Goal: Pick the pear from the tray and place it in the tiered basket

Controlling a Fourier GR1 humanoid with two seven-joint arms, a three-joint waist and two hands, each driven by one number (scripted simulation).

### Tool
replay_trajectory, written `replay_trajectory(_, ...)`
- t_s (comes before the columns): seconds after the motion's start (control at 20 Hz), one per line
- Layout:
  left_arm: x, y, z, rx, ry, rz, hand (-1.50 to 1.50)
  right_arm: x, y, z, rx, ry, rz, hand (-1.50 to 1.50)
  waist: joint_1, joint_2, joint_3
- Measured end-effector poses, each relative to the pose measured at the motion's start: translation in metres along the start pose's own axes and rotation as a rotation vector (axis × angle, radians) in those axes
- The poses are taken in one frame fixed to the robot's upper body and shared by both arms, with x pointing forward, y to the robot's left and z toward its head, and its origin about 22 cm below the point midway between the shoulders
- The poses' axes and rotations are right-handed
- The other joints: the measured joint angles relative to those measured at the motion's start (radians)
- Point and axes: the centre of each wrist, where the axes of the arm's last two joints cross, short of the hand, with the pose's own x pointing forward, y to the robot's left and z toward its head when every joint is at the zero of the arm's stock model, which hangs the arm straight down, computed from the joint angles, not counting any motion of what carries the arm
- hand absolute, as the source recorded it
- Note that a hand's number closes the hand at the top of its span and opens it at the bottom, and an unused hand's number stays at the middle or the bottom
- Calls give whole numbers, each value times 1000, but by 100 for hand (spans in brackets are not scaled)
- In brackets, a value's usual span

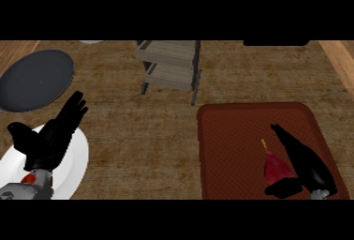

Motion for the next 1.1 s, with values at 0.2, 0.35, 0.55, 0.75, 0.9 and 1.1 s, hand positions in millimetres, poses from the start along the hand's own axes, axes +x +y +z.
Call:
replay_trajectory(0.2, -3, -1, -2, 5, 1, 2, 0, -3, 11, 0, 9, 10, 16, 150, -1, 0, 0)
replay_trajectory(0.35, -5, 3, 0, 5, -2, 3, 0, -7, 17, -2, 91, 14, 22, 150, 0, -1, -1)
replay_trajectory(0.55, 4, 9, -1, 7, 2, -2, 0, -8, 17, -10, 137, -14, 71, 150, 2, -3, -4)
replay_trajectory(0.75, -4, 5, 1, -1, 5, 3, 0, -7, 22, -14, 125, -54, 131, 150, 1, -7, -8)
replay_trajectory(0.9, -7, 7, 1, 0, 4, 9, 0, -5, 23, -13, 102, -73, 173, 150, 0, -6, -7)
replay_trajectory(1.1, -3, 7, 0, -2, 0, 2, 0, -2, -52, -31, 29, -60, 302, 150, 7, -2, -3)
